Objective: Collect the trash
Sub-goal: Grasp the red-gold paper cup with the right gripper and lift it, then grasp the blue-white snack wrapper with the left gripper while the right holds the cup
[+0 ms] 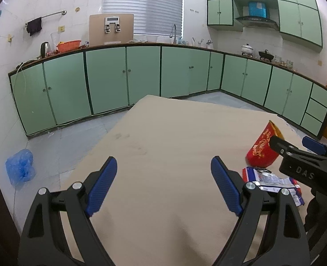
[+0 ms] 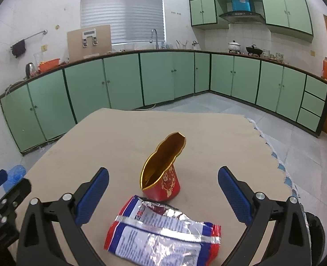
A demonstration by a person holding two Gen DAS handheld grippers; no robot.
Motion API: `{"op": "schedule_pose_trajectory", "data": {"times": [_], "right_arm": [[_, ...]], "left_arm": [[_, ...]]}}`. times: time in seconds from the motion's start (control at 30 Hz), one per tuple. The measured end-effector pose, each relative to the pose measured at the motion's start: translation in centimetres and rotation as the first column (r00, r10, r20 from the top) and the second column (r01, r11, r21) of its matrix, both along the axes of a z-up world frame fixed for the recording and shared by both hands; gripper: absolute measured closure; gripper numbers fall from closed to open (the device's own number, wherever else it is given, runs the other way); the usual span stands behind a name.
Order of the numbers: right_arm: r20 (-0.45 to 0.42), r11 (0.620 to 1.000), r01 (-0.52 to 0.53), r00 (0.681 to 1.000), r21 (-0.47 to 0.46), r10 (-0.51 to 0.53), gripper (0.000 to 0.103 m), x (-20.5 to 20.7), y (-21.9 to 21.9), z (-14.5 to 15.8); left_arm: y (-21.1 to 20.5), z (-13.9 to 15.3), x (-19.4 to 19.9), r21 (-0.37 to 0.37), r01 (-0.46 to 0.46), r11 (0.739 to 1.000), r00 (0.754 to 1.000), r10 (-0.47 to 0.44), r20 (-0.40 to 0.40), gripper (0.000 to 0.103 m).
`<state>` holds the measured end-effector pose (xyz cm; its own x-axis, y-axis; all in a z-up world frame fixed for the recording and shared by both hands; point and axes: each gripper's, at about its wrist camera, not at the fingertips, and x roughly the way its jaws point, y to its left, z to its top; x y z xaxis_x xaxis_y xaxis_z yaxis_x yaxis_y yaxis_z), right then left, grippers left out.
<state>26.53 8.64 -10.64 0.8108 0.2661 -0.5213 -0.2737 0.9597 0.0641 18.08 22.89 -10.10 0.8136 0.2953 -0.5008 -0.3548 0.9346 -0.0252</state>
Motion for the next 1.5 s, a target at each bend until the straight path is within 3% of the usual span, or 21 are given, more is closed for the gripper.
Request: {"op": "schedule_pose_trajectory", "data": {"times": [0.17,0.27,0.53,0.6,0.77,1.17,1.5], "right_arm": [[-0.035,1.0,0.015,0.999,-0.01,-0.016,0.015,1.2,0.0,-0.8],[-0.066,1.0,0.0,0.998,-0.007,-0.001,0.025,1.7,-0.1,-1.4],[-0.135,0.995,-0.092,0.986,0.041,0.097,0.076,2.3,-0.7,-2.0],[-0.13,0.993,-0.109,0.985,0.039,0.113,0.08,2.1,-0.8,-1.8],[-0.105,0.99,-0.125,0.986,0.07,0.132,0.082,1.7,-2.2,-0.9],[-0.037,0.995,-0.065,0.997,0.071,0.068,0.082,-0.7,-8.9,1.1],[-0.016,0.998,-0.037,0.999,0.042,0.037,0.082,-3.9,-13.4,1.3]], "left_arm": [[0.7,-0.5,1.1,0.001,-0.018,1.0,1.0,0.018,-0.015,0.019],[1.1,-0.7,1.7,-0.001,-0.03,1.0,0.999,0.03,-0.021,0.019],[0.5,-0.8,1.8,-0.011,-0.01,1.0,1.0,0.01,-0.028,0.019],[0.1,-1.0,1.7,-0.019,0.004,1.0,0.999,-0.004,-0.031,0.019],[-1.6,-1.5,1.8,-0.03,0.054,0.998,0.997,-0.055,-0.046,0.019],[-7.3,-3.2,3.0,-0.088,0.174,0.981,0.979,-0.182,-0.092,0.017],[-9.4,-5.2,4.8,-0.128,0.188,0.974,0.963,-0.208,-0.174,0.017]]}}
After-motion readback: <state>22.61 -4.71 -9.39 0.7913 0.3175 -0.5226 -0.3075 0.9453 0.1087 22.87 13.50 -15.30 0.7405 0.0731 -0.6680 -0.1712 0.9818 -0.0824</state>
